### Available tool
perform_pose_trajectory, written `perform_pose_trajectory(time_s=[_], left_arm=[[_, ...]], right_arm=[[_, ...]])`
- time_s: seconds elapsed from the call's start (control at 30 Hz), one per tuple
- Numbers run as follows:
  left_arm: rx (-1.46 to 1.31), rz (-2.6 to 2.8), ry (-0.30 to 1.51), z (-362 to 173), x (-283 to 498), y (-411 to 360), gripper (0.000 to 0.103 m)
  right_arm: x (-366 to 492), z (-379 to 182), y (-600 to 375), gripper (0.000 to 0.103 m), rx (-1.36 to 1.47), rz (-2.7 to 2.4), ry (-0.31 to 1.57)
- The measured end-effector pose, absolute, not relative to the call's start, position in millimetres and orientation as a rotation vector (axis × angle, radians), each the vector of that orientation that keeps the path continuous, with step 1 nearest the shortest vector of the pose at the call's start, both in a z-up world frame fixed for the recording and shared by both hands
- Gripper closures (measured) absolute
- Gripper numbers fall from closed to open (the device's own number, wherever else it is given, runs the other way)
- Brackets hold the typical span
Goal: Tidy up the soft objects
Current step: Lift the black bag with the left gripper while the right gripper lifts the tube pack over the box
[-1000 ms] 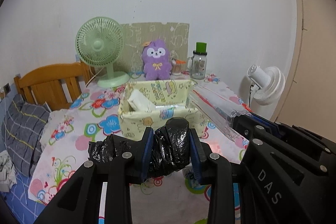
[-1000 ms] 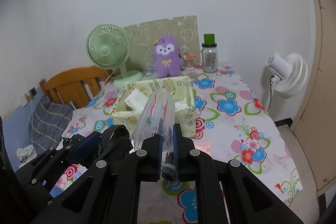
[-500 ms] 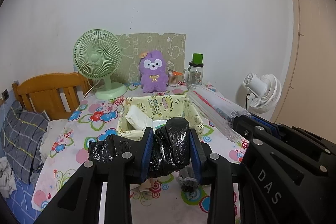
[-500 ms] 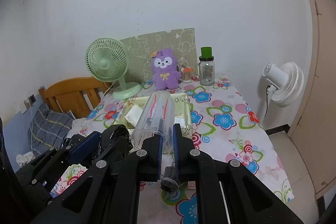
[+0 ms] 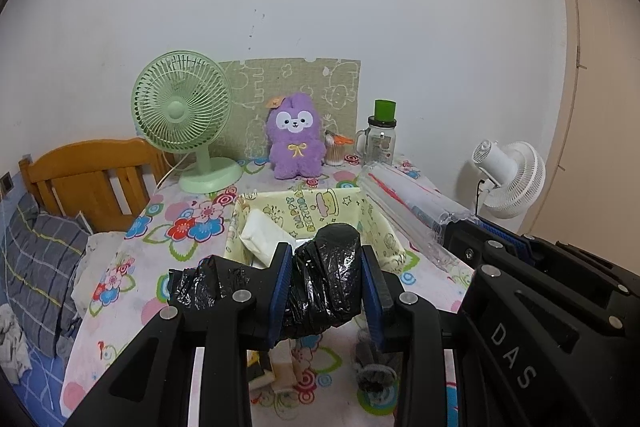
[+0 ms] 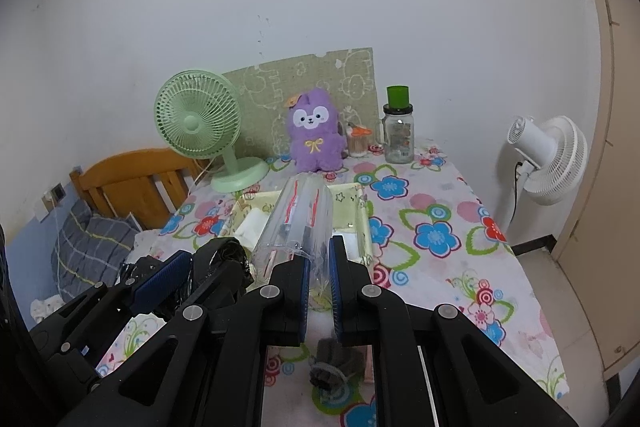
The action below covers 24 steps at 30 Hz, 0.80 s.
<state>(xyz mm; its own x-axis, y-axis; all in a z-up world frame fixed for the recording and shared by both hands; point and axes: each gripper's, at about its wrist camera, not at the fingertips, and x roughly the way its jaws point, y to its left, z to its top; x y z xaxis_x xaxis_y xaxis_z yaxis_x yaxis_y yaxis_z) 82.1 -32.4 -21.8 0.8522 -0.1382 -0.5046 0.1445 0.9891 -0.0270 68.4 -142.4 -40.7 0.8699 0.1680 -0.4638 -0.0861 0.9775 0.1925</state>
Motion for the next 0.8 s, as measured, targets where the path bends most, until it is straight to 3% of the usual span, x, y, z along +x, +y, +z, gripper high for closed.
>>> perform_pose_trajectory(time_s=[0.8], left_arm=[[0.053, -0.139, 0.609, -46.7, 183.0, -25.9, 0.070]], right_arm=[[180.8, -65.4, -131.2, 0.090, 0.196, 0.139, 0.601]])
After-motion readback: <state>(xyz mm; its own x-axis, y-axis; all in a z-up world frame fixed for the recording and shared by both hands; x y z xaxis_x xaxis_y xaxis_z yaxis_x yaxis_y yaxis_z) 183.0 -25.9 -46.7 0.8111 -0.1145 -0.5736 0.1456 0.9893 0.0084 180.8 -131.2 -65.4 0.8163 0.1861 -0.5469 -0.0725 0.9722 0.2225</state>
